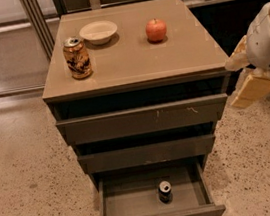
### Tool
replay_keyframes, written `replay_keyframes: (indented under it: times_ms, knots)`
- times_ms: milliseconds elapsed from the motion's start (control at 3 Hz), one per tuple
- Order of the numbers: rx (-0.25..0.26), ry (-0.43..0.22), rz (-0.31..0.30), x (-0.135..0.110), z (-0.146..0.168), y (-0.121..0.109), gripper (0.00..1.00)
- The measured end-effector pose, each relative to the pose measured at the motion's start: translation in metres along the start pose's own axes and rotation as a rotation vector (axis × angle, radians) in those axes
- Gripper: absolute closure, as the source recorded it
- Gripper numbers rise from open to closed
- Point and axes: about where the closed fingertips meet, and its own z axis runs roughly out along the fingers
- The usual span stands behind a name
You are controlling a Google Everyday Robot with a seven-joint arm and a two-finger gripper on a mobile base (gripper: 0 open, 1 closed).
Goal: Pick pepsi can from bottom drawer and place on counter
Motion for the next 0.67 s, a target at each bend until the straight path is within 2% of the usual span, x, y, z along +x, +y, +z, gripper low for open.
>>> replay_keyframes:
  times_ms: [333,667]
  knots:
    - [-0.04,-0.017,0.029,0.0113,0.0709,0.0105,0.66]
    - [-0.029,-0.02,0.029,0.011,0.0733,0.0101,0.89]
